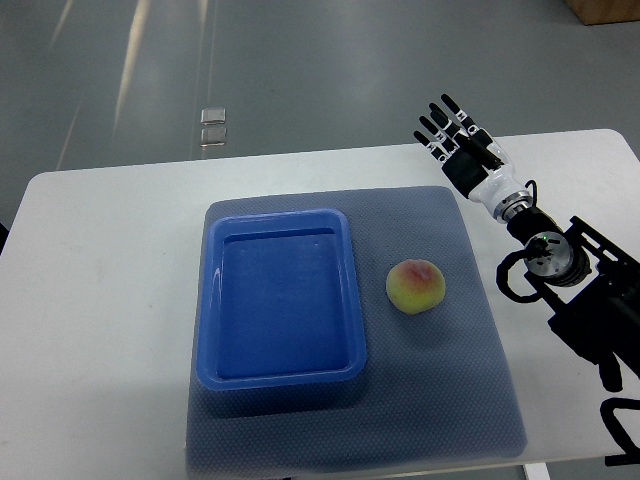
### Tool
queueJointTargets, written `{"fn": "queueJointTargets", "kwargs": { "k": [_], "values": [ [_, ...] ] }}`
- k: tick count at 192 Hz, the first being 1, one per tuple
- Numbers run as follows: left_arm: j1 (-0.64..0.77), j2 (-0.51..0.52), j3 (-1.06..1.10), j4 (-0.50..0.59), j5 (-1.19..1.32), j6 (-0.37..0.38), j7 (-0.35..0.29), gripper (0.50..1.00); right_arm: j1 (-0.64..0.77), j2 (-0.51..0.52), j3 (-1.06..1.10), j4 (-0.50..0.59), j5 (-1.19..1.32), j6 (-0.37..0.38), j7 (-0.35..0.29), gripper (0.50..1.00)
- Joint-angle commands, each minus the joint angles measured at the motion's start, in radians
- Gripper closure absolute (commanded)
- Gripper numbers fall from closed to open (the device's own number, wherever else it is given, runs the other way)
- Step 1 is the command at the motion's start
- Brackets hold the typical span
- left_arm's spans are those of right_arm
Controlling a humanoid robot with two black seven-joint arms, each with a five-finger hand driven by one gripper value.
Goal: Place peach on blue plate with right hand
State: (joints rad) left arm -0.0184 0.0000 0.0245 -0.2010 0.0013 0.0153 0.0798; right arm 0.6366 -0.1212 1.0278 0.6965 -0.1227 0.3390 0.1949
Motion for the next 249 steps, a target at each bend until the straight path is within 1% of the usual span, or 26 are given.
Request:
{"fn": "queueJointTargets", "kwargs": {
  "k": [1,57,75,90,95,108,115,121,134,143,144,149,159,160,170,184,205,236,249],
  "values": [
    [0.000,0.000,0.000,0.000,0.000,0.000,0.000,0.500,0.000,-0.002,0.000,0.000,0.000,0.000,0.000,0.568],
    [0.000,0.000,0.000,0.002,-0.001,-0.001,0.000,0.500,0.003,-0.003,-0.008,0.006,-0.003,0.003,0.008,0.568],
    [0.000,0.000,0.000,0.002,-0.001,-0.001,0.000,0.500,0.020,-0.021,-0.028,0.009,-0.061,0.006,0.011,0.568],
    [0.000,0.000,0.000,0.000,-0.001,-0.001,0.000,0.500,0.058,-0.046,-0.063,0.014,-0.175,0.049,0.011,0.568],
    [0.000,0.000,0.000,-0.002,-0.001,-0.001,0.000,0.500,0.078,-0.064,-0.086,0.014,-0.242,0.078,0.009,0.568],
    [0.000,0.000,0.000,-0.003,-0.001,-0.001,0.000,0.500,0.114,-0.112,-0.152,0.025,-0.403,0.120,0.004,0.570],
    [0.000,0.000,0.000,-0.003,-0.001,-0.001,0.000,0.500,0.149,-0.153,-0.204,0.051,-0.524,0.135,0.003,0.570],
    [0.000,0.000,0.000,-0.003,-0.001,-0.001,0.000,0.500,0.167,-0.176,-0.233,0.066,-0.580,0.141,0.003,0.570],
    [0.000,0.000,0.000,-0.003,-0.001,-0.001,0.000,0.500,0.247,-0.261,-0.353,0.127,-0.774,0.179,-0.002,0.570],
    [0.000,0.000,0.000,-0.003,-0.001,-0.001,0.000,0.500,0.247,-0.261,-0.353,0.127,-0.775,0.179,-0.002,0.570],
    [0.000,0.000,0.000,-0.003,-0.001,-0.001,0.000,0.500,0.318,-0.317,-0.450,0.182,-0.878,0.217,-0.012,0.570],
    [0.000,0.000,0.000,-0.005,-0.001,-0.001,0.000,0.500,0.365,-0.348,-0.515,0.213,-0.917,0.241,-0.031,0.570],
    [0.000,0.000,0.000,-0.005,-0.001,-0.001,0.000,0.500,0.365,-0.348,-0.515,0.213,-0.917,0.241,-0.031,0.570],
    [0.000,0.000,0.000,-0.005,0.000,-0.001,0.000,0.500,0.435,-0.383,-0.616,0.245,-0.928,0.270,-0.073,0.568],
    [-0.002,0.000,0.000,-0.005,0.000,-0.003,0.000,0.500,0.498,-0.402,-0.713,0.274,-0.930,0.272,-0.109,0.568],
    [-0.005,0.000,0.000,-0.005,0.000,-0.003,0.000,0.500,0.537,-0.411,-0.791,0.307,-0.936,0.272,-0.117,0.568],
    [-0.006,0.000,0.000,-0.005,0.000,-0.003,0.000,0.500,0.534,-0.407,-0.827,0.344,-0.943,0.272,-0.120,0.568],
    [-0.006,0.000,0.000,-0.005,0.000,-0.003,0.000,0.500,0.514,-0.407,-0.828,0.354,-0.963,0.268,-0.120,0.568],
    [-0.006,0.000,0.000,-0.003,-0.001,-0.003,0.000,0.500,0.479,-0.411,-0.828,0.377,-0.968,0.268,-0.120,0.568]
  ]
}}
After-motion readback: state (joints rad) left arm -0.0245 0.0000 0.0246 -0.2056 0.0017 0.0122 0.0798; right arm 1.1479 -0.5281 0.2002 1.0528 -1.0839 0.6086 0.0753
